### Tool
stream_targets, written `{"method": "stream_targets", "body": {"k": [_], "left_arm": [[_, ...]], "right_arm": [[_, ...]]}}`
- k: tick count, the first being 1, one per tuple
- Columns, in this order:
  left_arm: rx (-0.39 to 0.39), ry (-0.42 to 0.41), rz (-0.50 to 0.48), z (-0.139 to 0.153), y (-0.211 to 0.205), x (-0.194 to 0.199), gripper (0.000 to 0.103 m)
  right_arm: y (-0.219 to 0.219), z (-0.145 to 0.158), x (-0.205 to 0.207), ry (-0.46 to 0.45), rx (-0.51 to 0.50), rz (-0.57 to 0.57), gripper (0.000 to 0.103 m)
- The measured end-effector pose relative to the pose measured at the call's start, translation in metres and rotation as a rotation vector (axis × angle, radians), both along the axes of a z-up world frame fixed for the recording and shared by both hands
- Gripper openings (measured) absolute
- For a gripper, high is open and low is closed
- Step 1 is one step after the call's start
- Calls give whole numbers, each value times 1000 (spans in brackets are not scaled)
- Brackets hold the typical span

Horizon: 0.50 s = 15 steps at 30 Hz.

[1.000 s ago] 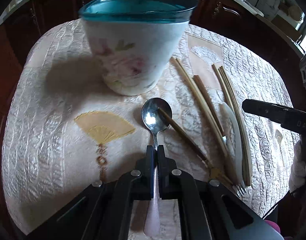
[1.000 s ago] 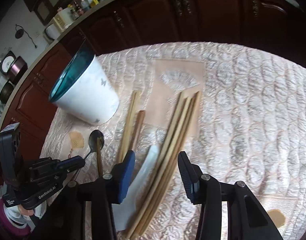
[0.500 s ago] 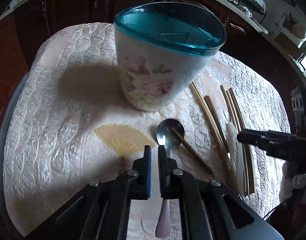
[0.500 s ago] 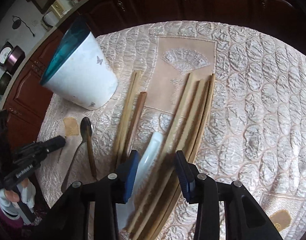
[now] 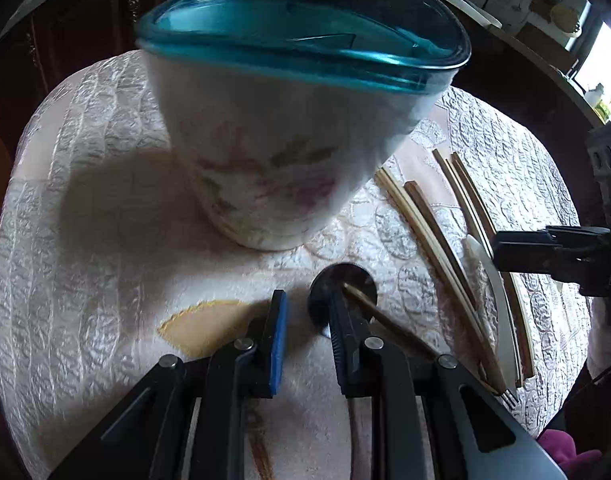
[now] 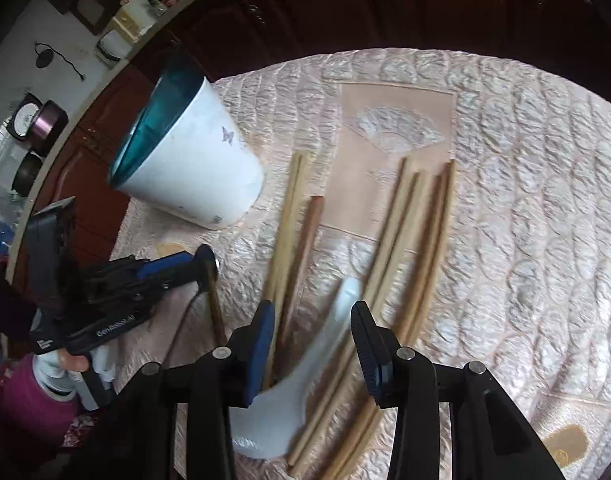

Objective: Organize utensils

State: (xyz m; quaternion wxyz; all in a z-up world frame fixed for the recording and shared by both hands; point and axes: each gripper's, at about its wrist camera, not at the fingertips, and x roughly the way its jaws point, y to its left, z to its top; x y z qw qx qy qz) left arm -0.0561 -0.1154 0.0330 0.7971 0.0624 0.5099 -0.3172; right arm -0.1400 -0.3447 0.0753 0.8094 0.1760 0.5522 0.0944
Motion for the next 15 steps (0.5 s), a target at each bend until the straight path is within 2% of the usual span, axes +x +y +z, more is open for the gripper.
{"method": "stream_targets", "body": {"k": [2, 5, 8, 10, 15], "left_arm": [[-5, 6, -13, 1, -6, 5, 21], [-2, 7, -46, 1, -13, 7, 20], [8, -8, -63, 4, -15, 6, 11], [-14, -1, -49, 8, -8, 3, 6], [-23, 18, 9, 11, 11, -10, 5]], "right_arm": [[-4, -7, 10, 0, 15, -21, 45], [-18, -21, 18, 49, 39, -45, 45], [-22, -20, 10, 53, 17, -43, 45], [-23, -18, 4, 56, -2, -36, 45], [-14, -18, -2, 53, -32, -12, 46]]}}
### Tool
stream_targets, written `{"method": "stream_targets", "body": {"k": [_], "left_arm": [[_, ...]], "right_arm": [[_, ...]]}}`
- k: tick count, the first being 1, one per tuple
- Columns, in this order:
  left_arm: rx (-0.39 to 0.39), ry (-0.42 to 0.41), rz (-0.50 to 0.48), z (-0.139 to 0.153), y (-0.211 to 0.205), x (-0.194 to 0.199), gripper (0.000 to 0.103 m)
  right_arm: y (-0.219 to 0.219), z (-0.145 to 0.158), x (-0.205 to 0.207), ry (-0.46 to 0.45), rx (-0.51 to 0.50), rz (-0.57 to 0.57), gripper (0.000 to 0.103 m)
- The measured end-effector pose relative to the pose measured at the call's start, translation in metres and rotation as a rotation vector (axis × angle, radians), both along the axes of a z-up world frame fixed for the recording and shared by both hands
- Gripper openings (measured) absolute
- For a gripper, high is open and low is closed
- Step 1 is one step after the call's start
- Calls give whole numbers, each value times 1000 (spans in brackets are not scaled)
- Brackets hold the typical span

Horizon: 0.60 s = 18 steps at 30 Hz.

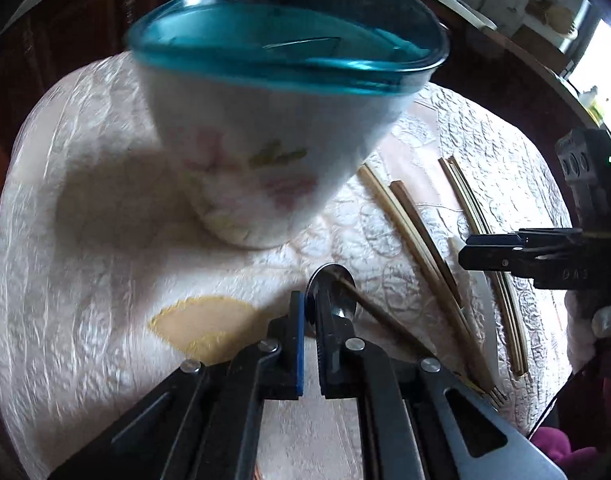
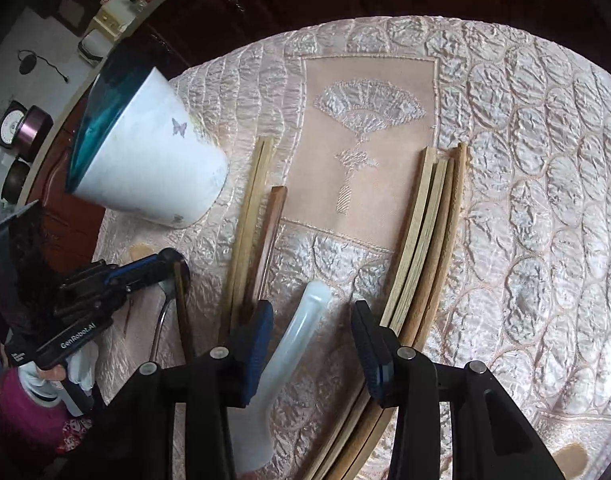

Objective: Organize utensils

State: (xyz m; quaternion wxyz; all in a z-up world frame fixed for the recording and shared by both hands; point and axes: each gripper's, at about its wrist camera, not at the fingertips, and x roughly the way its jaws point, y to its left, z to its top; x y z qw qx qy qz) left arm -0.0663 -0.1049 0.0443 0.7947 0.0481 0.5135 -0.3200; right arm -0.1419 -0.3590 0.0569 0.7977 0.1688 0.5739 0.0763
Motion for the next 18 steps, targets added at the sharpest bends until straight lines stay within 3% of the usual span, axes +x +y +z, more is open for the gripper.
{"method": "stream_targets", "body": {"k": [7, 11, 18], "left_arm": [[11, 39, -19, -10, -24, 12, 10], [-1, 29, -46, -8, -32, 14, 10], [-36, 1, -30, 5, -26, -4, 2]], "right_arm": [[23, -2, 7, 2, -62, 75, 29], [16, 0, 6, -17, -15, 47, 20], [9, 19, -19, -69, -19, 48, 11]]}}
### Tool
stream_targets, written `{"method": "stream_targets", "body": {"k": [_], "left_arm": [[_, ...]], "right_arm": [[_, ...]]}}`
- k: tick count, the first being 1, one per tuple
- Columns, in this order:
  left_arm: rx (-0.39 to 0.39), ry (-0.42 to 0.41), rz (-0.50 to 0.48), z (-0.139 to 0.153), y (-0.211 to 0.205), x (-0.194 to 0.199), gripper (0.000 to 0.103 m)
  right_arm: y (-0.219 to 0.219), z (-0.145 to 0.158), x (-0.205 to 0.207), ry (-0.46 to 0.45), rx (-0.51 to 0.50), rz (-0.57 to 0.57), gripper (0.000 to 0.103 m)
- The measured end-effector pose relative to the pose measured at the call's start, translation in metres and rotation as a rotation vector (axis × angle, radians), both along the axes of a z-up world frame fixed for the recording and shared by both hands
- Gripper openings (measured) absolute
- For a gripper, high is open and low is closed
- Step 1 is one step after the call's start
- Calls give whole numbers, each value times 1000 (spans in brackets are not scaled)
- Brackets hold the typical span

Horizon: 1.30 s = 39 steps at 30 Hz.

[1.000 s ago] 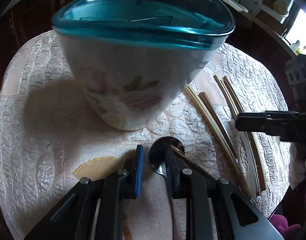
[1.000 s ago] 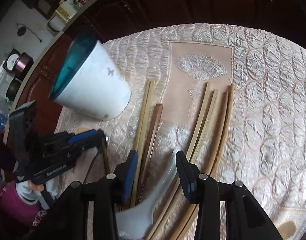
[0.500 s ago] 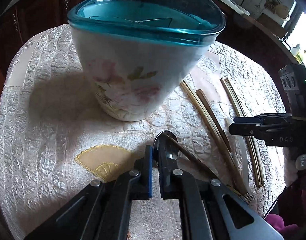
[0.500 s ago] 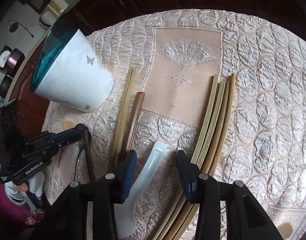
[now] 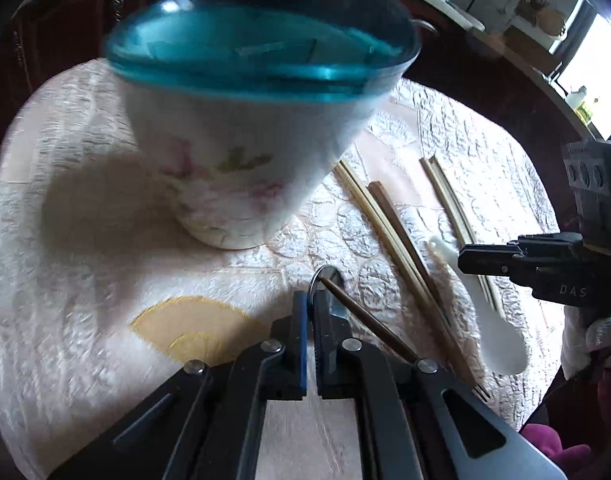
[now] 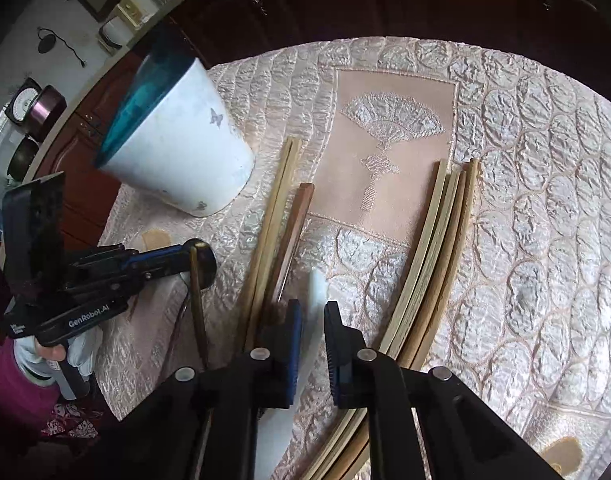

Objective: Organize utensils

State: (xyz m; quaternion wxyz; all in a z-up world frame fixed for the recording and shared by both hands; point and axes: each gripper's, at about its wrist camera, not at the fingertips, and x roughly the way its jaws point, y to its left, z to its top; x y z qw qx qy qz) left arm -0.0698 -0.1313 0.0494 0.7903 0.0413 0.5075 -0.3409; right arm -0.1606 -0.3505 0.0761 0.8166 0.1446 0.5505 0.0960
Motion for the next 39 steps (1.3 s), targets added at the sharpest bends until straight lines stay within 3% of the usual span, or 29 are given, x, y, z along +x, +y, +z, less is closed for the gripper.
{"method": "stream_targets", "body": {"k": [4, 7, 12, 15, 20, 22, 24, 27, 31, 32, 33, 34, 39], "left_arm": [[-17, -37, 42, 20, 13, -14, 2], [-8, -55, 51, 32, 21, -18, 2], [28, -2, 134, 8, 45, -17, 2], [34, 54, 209, -6, 66, -19, 3], [23, 40, 189, -11, 75, -24, 4], [30, 30, 177, -7, 80, -19, 25], [5, 36, 158, -8, 80, -13, 37], [-7, 49, 99, -6, 71, -4, 40], [27, 49, 32, -13, 55, 2, 38], [31, 48, 24, -14, 52, 3, 33], [36, 45, 14, -14, 50, 3, 17], [45, 39, 1, -14, 47, 2, 9], [50, 25, 10, -11, 39, -8, 4]], "right_arm": [[0, 15, -11, -34, 6, -5, 9], [0, 13, -10, -12, 2, -5, 11], [5, -5, 2, 23, 9, -40, 24], [3, -8, 8, 30, 27, -56, 26], [2, -12, 17, 59, 17, -44, 32], [4, -14, 20, 65, 14, -35, 34], [4, -16, 21, 74, 17, -27, 36], [1, -19, 23, 83, 25, -27, 45], [6, -21, 28, 94, 5, -1, 43], [8, -21, 29, 90, -2, 11, 41], [11, -22, 29, 84, -4, 23, 32], [12, -22, 30, 78, -8, 31, 25], [11, -14, 25, 28, 2, 26, 18]]}}
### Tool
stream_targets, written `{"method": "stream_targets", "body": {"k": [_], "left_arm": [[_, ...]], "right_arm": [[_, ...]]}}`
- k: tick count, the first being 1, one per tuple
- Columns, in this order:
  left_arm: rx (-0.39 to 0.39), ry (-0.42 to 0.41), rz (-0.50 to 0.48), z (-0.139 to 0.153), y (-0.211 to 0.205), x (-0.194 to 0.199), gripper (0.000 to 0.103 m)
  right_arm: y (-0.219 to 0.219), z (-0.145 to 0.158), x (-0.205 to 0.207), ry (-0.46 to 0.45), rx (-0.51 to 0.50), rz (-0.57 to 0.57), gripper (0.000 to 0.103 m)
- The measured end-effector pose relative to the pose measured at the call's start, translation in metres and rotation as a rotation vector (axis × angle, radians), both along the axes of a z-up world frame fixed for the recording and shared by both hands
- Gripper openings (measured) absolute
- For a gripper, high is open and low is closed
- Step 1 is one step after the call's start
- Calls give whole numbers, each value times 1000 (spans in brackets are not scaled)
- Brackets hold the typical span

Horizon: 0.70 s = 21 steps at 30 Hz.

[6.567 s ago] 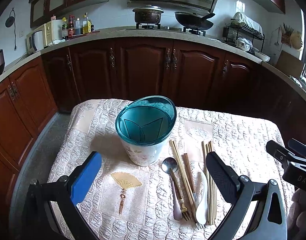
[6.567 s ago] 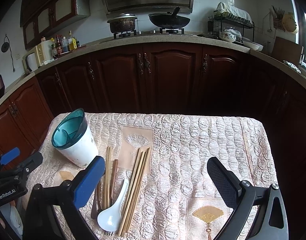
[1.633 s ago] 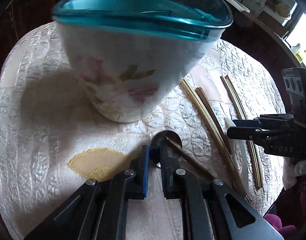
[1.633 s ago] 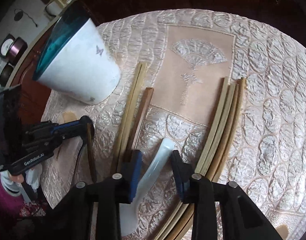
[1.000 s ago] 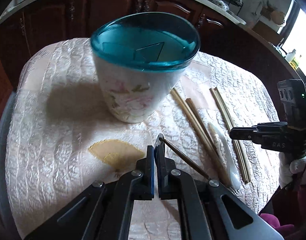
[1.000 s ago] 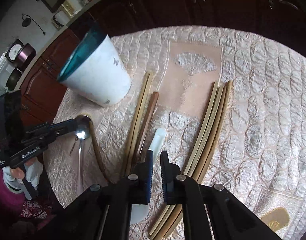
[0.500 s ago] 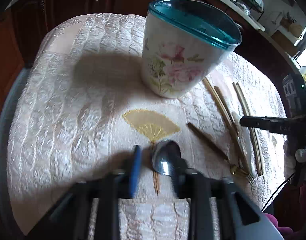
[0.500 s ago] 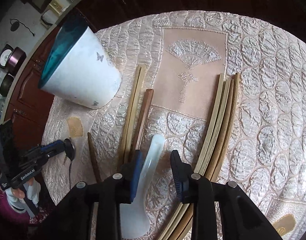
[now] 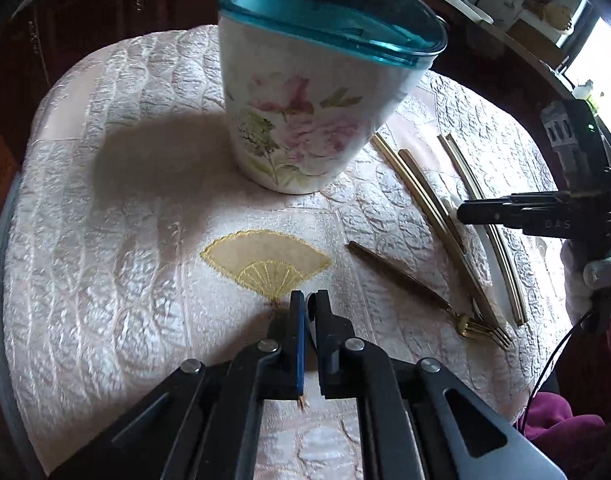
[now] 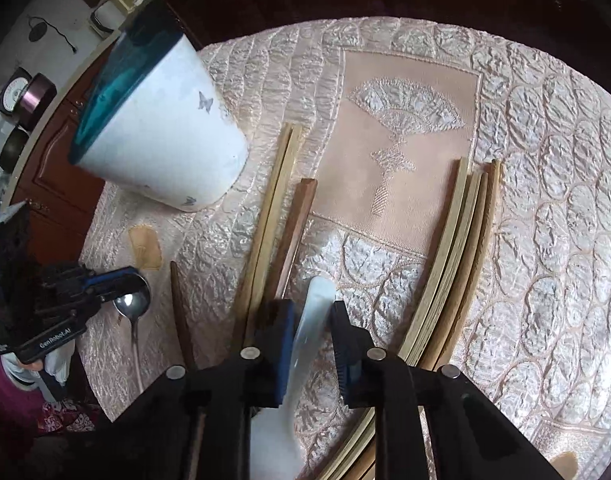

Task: Organize utensils
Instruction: 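Lift both spoons and drop them into the teal-rimmed holder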

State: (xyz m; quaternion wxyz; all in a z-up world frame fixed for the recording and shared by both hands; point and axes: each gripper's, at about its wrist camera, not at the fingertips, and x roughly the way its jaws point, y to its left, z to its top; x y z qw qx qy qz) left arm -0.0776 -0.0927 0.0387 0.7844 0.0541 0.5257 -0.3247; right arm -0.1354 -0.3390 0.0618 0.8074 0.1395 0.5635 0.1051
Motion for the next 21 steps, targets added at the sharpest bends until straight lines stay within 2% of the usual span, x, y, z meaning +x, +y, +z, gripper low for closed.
{"method": "stream_targets", "body": {"k": [2, 6, 13, 17, 21], "left_arm": [[-16, -1, 20, 7, 4, -3, 4], [-36, -57, 61, 33, 9, -9, 4], [-80, -215, 118, 109, 29, -13, 4], [-98, -323, 178, 157, 35, 2, 4], [-80, -450, 239, 188, 26, 20, 4]], "right_arm": [[1, 13, -8, -39, 1, 5, 16], [1, 43, -24, -128, 16, 1, 14], [-6, 100, -40, -272, 83, -20, 14], [1, 145, -29, -395, 138, -18, 14], [17, 178, -1, -497, 164, -32, 14]]}}
